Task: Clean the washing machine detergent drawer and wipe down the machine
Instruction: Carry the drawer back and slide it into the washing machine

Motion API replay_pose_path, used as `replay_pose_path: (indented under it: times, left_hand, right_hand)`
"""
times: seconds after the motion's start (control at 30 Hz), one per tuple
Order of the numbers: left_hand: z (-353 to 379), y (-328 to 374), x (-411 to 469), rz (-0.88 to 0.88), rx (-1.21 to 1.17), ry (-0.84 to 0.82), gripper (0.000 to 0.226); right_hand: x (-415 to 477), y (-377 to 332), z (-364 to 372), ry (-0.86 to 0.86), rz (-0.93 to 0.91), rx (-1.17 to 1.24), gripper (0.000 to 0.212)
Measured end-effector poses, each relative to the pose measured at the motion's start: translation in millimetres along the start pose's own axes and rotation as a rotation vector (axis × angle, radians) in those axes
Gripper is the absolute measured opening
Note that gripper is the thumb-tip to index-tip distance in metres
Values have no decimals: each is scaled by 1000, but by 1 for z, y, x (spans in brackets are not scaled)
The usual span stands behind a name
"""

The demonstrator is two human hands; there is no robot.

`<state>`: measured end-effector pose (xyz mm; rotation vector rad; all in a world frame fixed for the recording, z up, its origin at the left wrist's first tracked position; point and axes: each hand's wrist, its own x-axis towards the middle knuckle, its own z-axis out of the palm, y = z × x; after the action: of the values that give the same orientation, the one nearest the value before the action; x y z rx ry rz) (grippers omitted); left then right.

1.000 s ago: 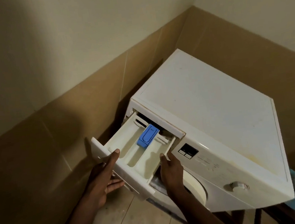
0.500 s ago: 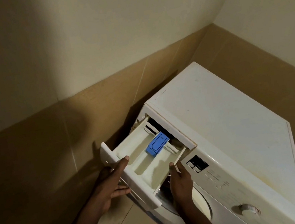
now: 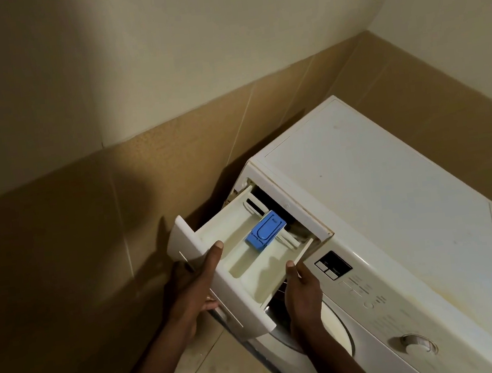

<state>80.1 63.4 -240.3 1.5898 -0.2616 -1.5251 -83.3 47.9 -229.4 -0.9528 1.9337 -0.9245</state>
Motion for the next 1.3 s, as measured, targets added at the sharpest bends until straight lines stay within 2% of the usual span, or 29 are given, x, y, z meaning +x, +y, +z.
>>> replay_pose_path:
  times: [0.07, 0.6, 0.9, 1.03, 1.17, 1.3]
  left_hand:
    - [0, 5, 2, -5, 20, 6, 83]
    - [-4, 2, 7, -55, -14, -67, 72]
    - [-4, -8, 13, -70, -52, -91, 77]
    - [-3, -8, 13, -46, -40, -79, 78]
    - [-2, -5, 8, 2, -46, -47, 67]
    - [-1, -2, 5, -14, -42, -44, 68]
  right_hand:
    - [1, -2, 0, 2, -7, -17, 38]
    - [4, 1, 4, 75, -124, -224, 37]
    - [6, -1, -5, 63, -267, -317, 32]
    - [7, 0, -3, 52, -235, -319, 29]
    - [6, -3, -3, 11, -206, -271, 25]
    - [7, -2, -8, -6, -184, -211, 28]
